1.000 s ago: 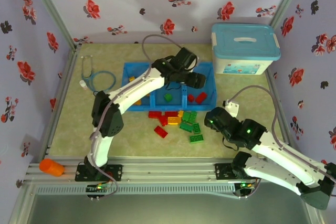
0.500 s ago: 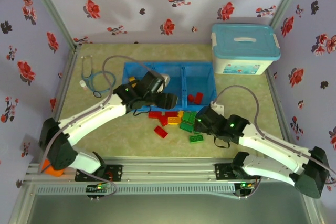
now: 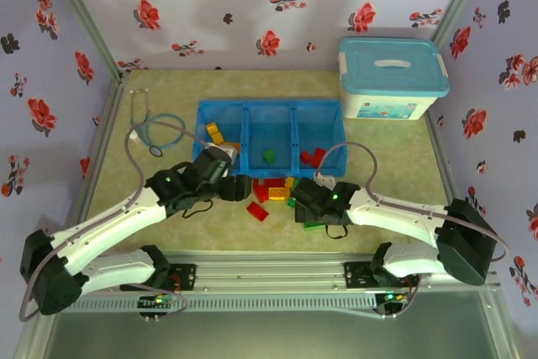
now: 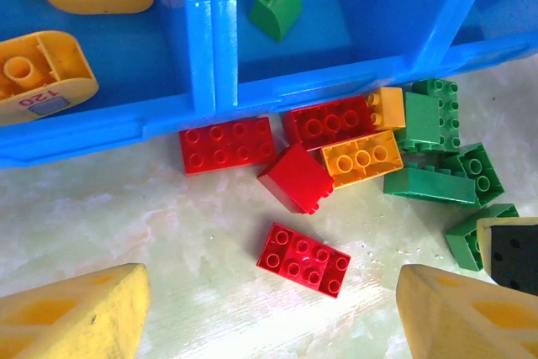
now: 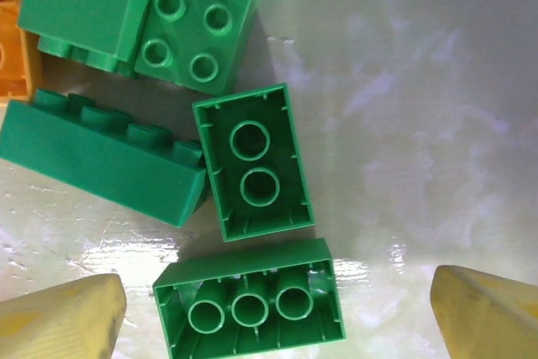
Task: Sort the legos into containers by color
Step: Pick up the lego from the bottom-center of the table, then place the lego in the container.
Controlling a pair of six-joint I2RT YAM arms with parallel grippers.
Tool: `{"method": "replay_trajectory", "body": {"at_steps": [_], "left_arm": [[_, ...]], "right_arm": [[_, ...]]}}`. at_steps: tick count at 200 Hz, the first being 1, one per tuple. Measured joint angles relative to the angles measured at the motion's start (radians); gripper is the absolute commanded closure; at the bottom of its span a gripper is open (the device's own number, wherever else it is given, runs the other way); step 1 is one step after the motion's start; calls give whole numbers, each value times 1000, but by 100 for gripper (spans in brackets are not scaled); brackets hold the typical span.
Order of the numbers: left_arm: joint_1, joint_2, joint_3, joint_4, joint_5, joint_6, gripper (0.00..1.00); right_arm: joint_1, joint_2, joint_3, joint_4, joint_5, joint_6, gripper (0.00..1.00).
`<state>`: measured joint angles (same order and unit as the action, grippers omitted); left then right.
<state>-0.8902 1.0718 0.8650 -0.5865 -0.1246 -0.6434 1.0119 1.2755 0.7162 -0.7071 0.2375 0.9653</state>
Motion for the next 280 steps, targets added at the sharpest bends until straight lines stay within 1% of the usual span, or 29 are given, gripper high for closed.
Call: {"method": "replay_trajectory", "body": {"at_steps": [59,81,94,114,132,147,177,204,230,261,280], "left_arm": [[0,-43,-54,-18,-14,-30,23],[0,-71,-66,-21,-23,-35,23],[0,-83,-75,-20,-26,-36,23],[5,-97,-89,-24,-28,-36,23],[7,-104,-100,-30,-33,-37,23],[9,-110,-105,-35,-34,-37,23],[15,-126,-110,-40,-41,-39,24],[18,-145,-127,-42,-47,-45,25],[18,-206,-202,-43,-52,-82,25],[8,-266,-274,-58,-52,-124,26],[-2,-290,-296,-66,-52,-146,26]], "right_arm": [[33,112,0,49,-37,1,9],[36,145,0,48,-35,8,12],[35,160,0,48,-32,14,15],[37,177,2,53,-33,22,26],[43,182,5,53,-32,31,34],[50,183,11,52,-31,34,43],[61,183,32,26,-27,34,49],[82,171,90,-26,-10,34,50],[101,148,181,-82,13,32,49],[98,152,325,-131,47,-1,49],[76,204,449,-158,60,-47,47]]}}
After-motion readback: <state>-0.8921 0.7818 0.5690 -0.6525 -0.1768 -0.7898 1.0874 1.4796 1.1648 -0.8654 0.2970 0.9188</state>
